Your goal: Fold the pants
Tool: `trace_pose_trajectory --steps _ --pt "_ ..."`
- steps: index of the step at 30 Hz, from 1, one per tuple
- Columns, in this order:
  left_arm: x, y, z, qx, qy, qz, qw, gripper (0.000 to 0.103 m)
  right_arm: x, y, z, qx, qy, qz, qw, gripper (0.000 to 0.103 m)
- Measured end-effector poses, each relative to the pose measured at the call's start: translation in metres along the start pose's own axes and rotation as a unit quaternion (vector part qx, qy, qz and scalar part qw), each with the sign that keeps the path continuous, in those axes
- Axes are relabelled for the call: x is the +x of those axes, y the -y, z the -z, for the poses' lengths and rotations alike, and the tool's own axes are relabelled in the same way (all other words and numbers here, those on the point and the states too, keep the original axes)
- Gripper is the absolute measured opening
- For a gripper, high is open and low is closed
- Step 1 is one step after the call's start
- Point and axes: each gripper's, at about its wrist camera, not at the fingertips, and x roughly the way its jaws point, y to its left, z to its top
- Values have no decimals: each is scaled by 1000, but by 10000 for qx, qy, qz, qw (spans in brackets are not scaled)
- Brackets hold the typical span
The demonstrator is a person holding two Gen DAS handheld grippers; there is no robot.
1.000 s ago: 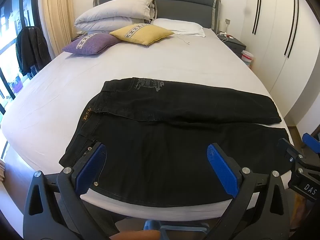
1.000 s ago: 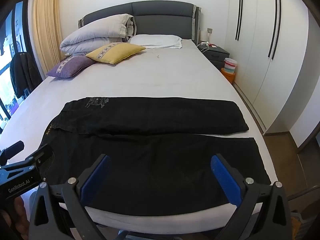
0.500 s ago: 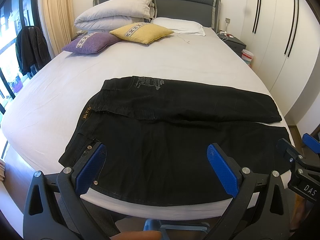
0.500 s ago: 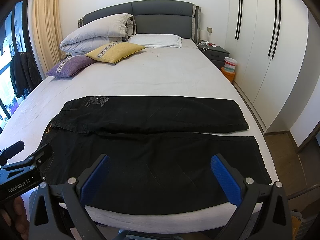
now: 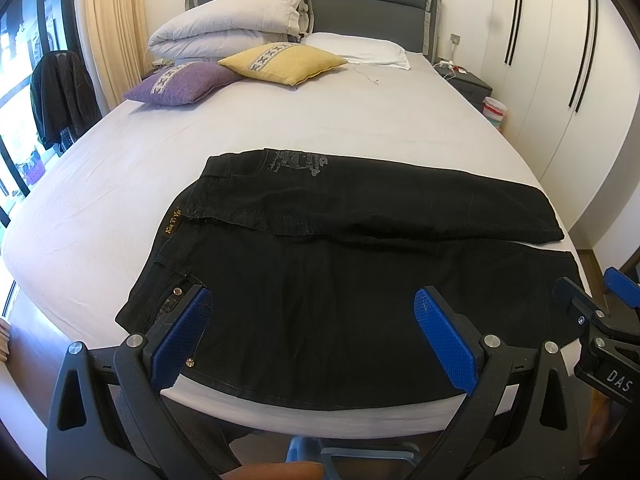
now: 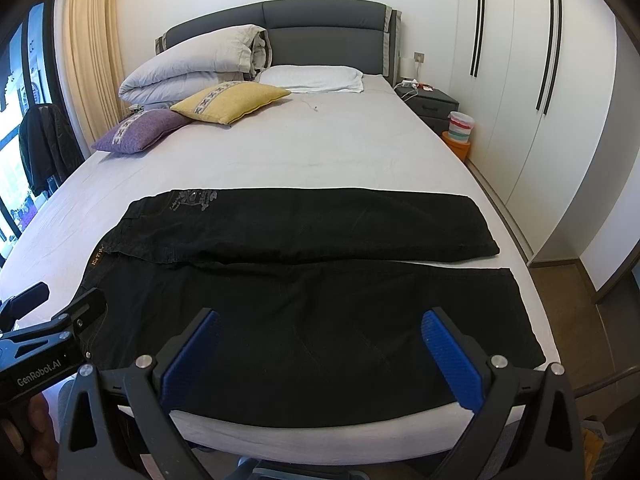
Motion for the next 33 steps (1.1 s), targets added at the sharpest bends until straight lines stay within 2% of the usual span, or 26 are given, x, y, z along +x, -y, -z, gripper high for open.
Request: trace_pose_trajectory --steps 33 --pt "11 -6 5 -5 -106 -10 9999 103 0 -4 2 -2 -67 -25 10000 103"
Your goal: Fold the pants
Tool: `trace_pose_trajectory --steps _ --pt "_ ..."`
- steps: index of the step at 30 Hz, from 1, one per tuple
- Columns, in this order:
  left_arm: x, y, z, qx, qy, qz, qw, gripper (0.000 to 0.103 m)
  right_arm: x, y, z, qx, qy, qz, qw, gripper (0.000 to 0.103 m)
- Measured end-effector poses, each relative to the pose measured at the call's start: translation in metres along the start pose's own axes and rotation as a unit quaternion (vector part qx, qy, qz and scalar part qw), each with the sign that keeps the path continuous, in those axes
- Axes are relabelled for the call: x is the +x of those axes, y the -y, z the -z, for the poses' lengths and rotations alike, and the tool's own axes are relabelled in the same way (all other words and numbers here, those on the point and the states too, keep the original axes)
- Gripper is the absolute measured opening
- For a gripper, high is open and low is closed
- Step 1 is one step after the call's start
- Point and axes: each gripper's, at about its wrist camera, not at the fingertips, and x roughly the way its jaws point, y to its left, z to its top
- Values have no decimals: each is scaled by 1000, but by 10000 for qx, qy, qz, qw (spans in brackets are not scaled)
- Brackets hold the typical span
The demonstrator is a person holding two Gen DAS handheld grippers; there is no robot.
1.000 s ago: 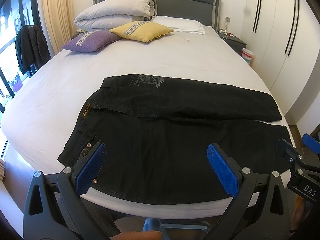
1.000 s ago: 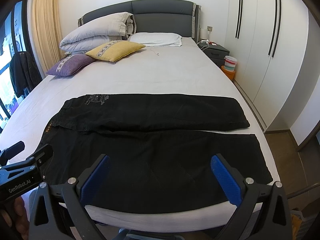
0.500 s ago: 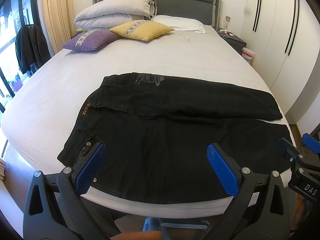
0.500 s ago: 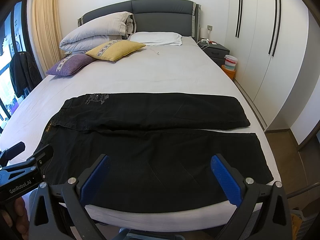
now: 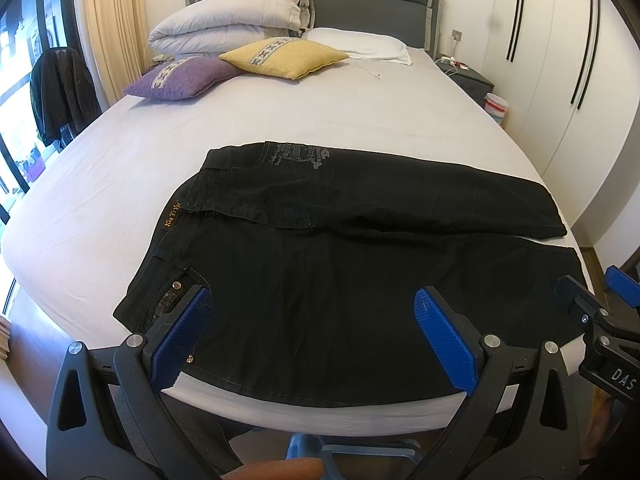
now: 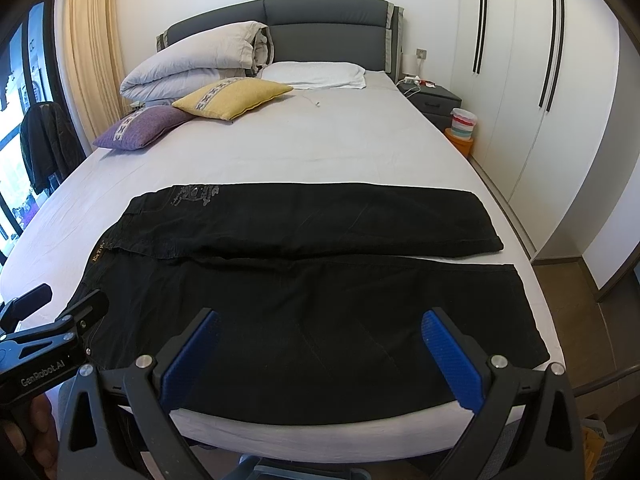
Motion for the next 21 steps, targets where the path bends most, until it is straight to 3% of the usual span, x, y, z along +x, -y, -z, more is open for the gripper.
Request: trace_pose_trajectory --steps 16,21 --pt "19 -9 -7 -13 -107 64 9999 103 14 -2 -5 -51 -159 -85 9998 103" --pt "40 -20 -13 70 -310 525 9981 103 26 2 -15 -248 -185 -589 9978 103"
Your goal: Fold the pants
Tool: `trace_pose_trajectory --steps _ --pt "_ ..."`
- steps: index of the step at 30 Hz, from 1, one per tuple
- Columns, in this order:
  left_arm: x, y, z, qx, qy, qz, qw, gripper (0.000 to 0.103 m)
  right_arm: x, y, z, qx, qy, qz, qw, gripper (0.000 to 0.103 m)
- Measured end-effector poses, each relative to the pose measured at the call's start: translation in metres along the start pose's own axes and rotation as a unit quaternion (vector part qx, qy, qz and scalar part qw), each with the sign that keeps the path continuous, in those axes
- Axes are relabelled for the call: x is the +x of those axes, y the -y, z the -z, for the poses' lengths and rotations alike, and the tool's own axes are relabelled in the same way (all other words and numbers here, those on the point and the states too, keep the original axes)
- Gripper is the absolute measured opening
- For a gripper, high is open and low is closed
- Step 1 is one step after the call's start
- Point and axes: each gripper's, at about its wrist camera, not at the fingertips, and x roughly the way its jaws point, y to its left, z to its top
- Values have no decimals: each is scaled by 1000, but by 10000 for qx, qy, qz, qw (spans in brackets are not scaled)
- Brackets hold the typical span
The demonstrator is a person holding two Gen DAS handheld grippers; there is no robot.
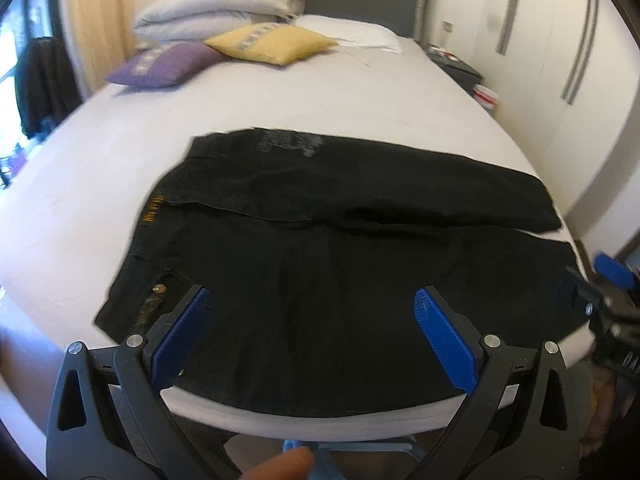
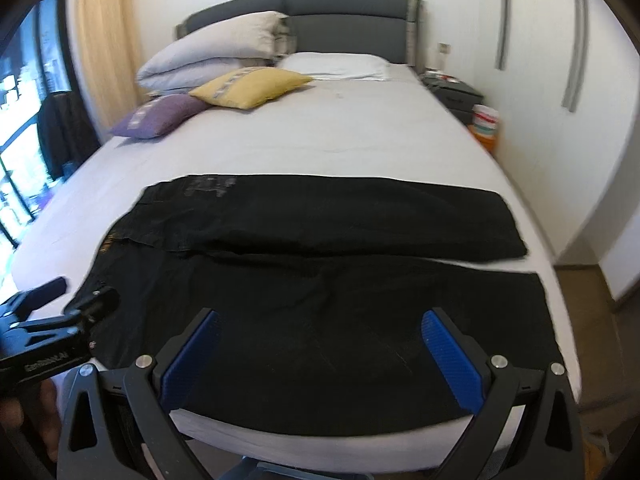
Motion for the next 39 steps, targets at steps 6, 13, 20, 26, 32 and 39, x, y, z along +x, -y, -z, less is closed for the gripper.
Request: trace_pose_trajectory --steps 6,13,20,26,32,39 --pt "35 -26 -15 566 37 324 9979 103 25 7 -42 -1120 163 -970 9888 103" --pt "95 -90 -121 1223 80 408 9916 103 85 18 -114 -2213 -62 -2033 9538 103" --pt "209 -97 -226 3037 -665 598 9486 103 173 23 -168 -2653 -761 -2683 9229 89" --pt "283 -97 -259 3513 -1359 1196 9186 103 226 38 -174 -2709 -1066 -2976 9092 88" --pt "338 -101 -254 3761 -2236 1455 8873 103 271 54 -176 -2837 -1361 -2957 9020 88" --pt "367 -118 -250 3338 -2641 1843 8859 84 295 62 -182 -2917 -1464 -3005 8962 87"
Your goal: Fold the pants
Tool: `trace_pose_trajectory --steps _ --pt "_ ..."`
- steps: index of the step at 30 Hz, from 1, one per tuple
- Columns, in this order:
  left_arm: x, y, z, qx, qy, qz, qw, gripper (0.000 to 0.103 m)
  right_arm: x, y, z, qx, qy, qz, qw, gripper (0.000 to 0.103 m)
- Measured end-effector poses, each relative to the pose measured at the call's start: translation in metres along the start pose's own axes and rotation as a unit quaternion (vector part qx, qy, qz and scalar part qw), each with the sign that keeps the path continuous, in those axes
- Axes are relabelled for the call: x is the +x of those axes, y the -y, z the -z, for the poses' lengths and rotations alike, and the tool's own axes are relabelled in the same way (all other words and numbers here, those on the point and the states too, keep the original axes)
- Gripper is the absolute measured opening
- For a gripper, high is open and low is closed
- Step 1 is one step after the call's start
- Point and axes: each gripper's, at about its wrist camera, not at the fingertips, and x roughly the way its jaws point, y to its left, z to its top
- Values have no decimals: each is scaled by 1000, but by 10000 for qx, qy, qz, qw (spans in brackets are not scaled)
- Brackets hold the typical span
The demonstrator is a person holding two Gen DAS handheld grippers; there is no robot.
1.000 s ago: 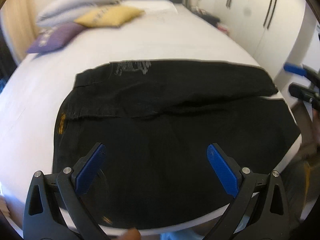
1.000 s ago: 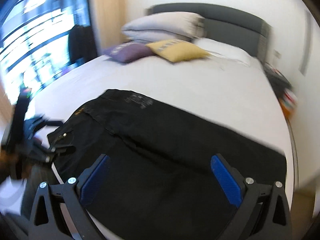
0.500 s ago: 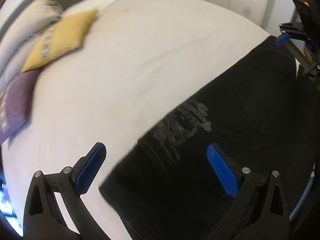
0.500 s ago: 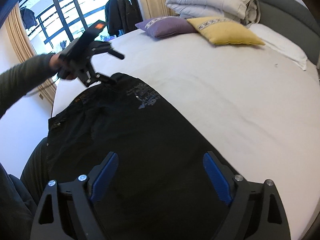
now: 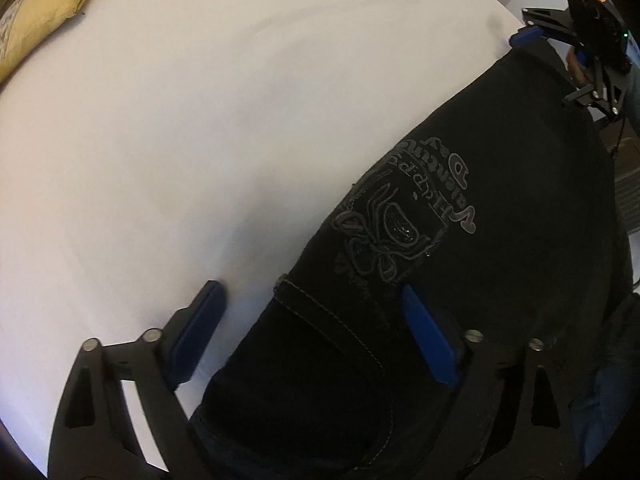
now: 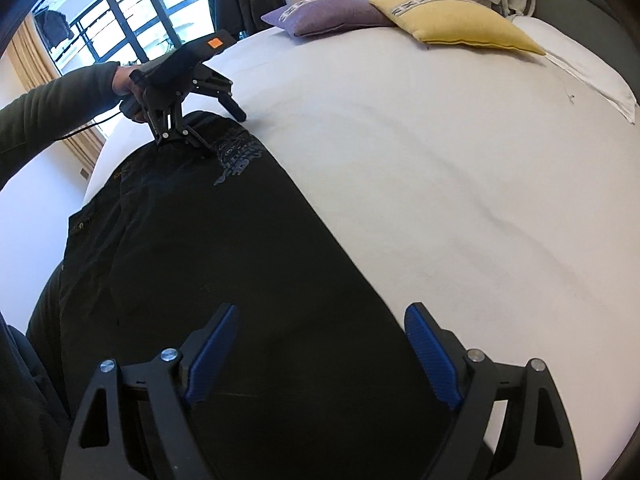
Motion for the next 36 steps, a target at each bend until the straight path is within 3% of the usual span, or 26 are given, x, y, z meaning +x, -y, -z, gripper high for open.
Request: trace_pose_trajectory --steps 3,4,7,9,15,22,26,30,36 --pt "-1 -3 0 -73 105 44 9999 50 0 1 -4 -158 -55 -21 9999 87" --pt "-2 -2 1 -90 156 37 9998 31 0 1 -6 -178 -96 -14 9998 87" --pt "-4 9 7 48 207 -106 9997 14 2 1 -10 -241 -180 -33 9995 85" --pt "-2 16 8 176 301 -278 9990 10 4 1 -14 -356 -191 -56 9992 82" --pt "-17 48 31 520 850 -949 9905 7 20 10 -20 -501 -475 72 9976 65" --pt "-57 77 70 782 1626 -1495 9722 7 37 16 -17 -473 -729 114 9962 48" --pt "-63 92 79 895 1750 -1695 9657 7 34 17 -20 -438 -869 142 9952 11" --pt "-74 106 90 897 1990 -1777 9596 7 26 4 -20 -731 -987 440 9915 5" --pt "-104 123 107 872 2293 -1919 9503 7 -14 -18 -17 -1019 -711 701 9898 4"
